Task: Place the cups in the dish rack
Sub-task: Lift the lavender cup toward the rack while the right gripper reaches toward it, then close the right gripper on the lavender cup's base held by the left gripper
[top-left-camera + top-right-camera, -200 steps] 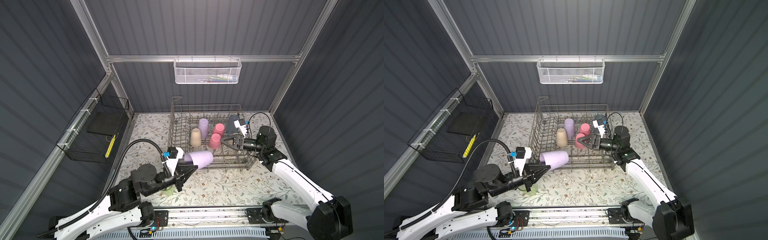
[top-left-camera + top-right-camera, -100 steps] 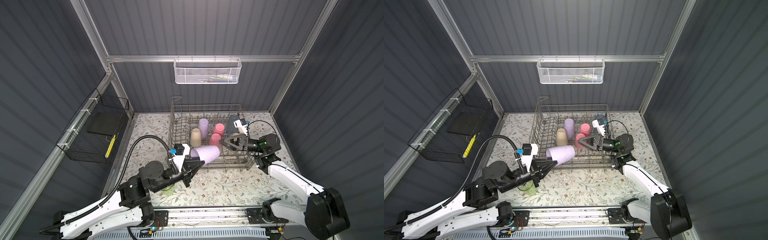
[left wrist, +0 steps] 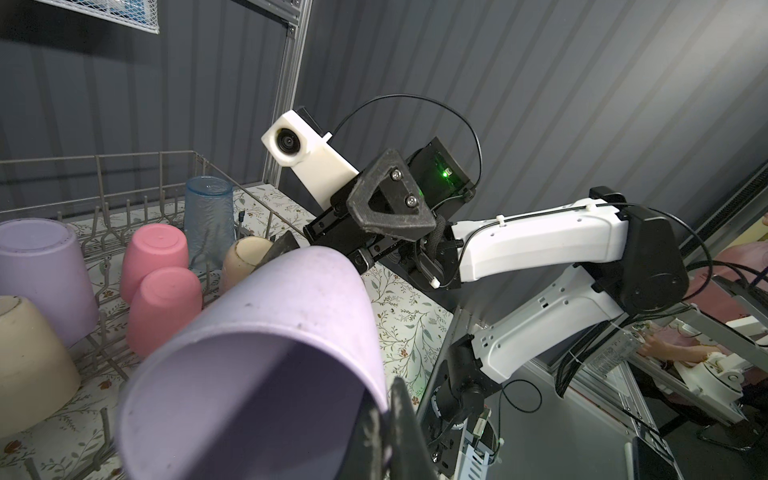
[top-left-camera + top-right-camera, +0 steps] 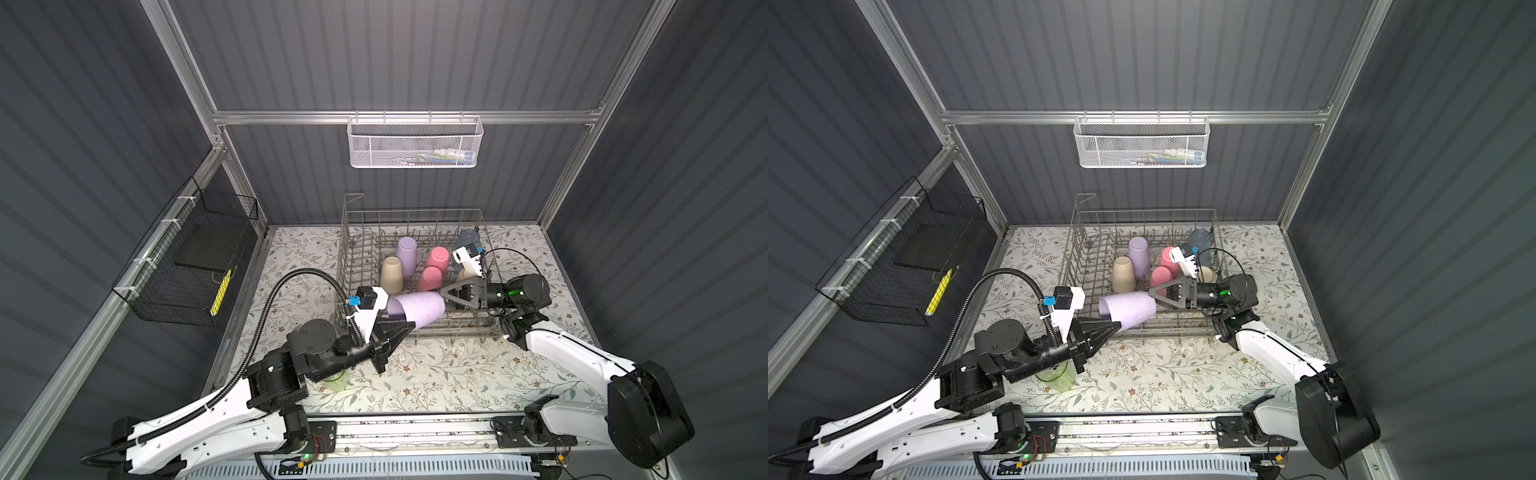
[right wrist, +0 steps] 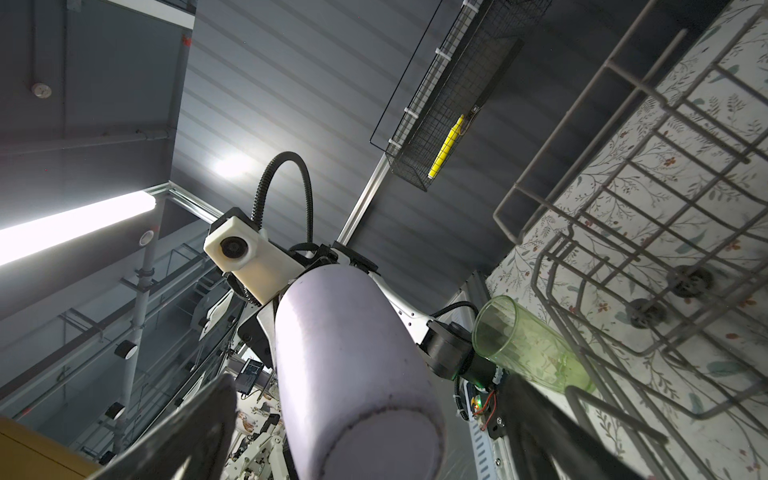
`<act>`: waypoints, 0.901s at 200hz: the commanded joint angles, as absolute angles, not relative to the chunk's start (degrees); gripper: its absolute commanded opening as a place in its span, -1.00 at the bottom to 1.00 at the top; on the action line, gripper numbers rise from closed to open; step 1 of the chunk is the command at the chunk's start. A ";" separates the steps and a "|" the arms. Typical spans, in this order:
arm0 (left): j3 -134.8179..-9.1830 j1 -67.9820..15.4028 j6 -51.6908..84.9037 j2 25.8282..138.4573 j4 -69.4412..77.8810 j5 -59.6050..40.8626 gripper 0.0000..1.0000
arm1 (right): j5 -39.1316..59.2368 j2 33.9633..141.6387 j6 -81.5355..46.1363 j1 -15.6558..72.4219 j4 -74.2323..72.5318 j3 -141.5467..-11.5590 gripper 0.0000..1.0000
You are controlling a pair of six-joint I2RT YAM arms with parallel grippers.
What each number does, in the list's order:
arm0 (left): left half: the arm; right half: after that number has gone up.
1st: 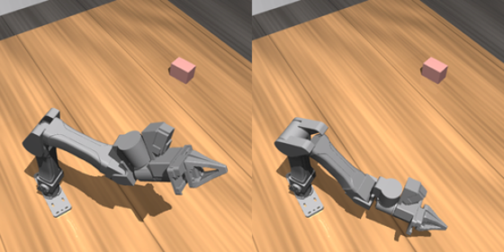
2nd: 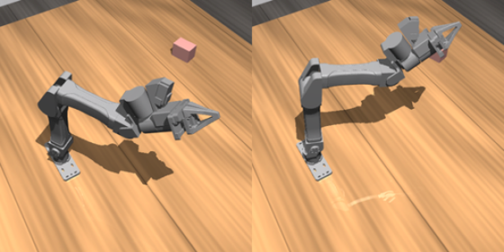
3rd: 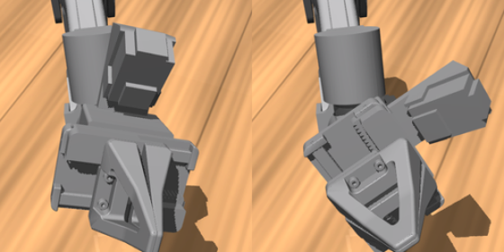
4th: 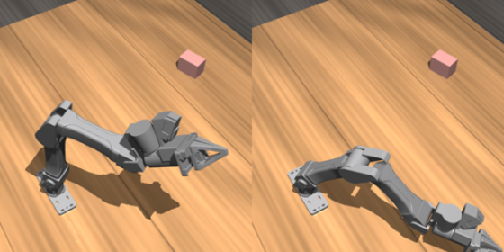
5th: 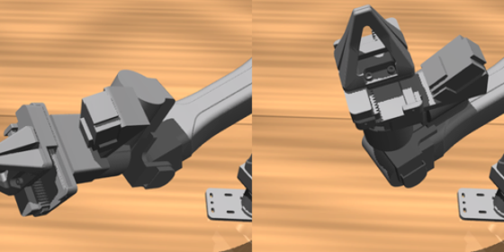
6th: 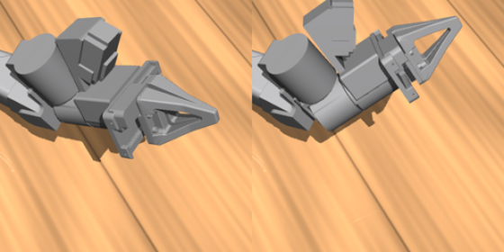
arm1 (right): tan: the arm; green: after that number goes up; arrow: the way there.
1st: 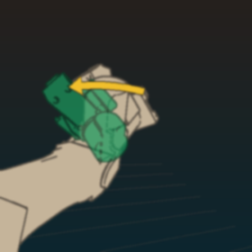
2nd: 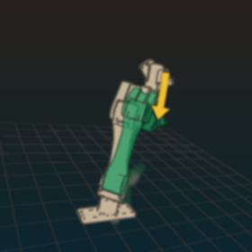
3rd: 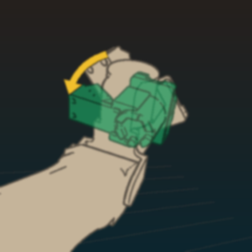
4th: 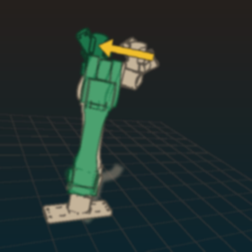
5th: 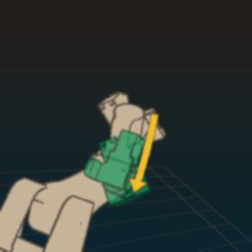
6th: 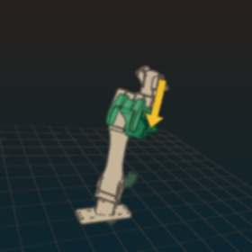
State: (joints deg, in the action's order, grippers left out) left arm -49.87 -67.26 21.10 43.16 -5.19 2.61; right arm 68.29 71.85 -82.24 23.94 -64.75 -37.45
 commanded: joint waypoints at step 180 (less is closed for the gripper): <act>-49.29 -57.10 24.78 47.75 1.68 -10.16 -1.00 | 65.08 83.30 -93.47 28.58 -84.72 -42.53 0.78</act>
State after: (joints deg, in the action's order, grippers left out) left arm -49.32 -57.63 24.64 48.05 -0.23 -9.15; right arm 65.60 83.24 -91.98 27.79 -79.50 -40.34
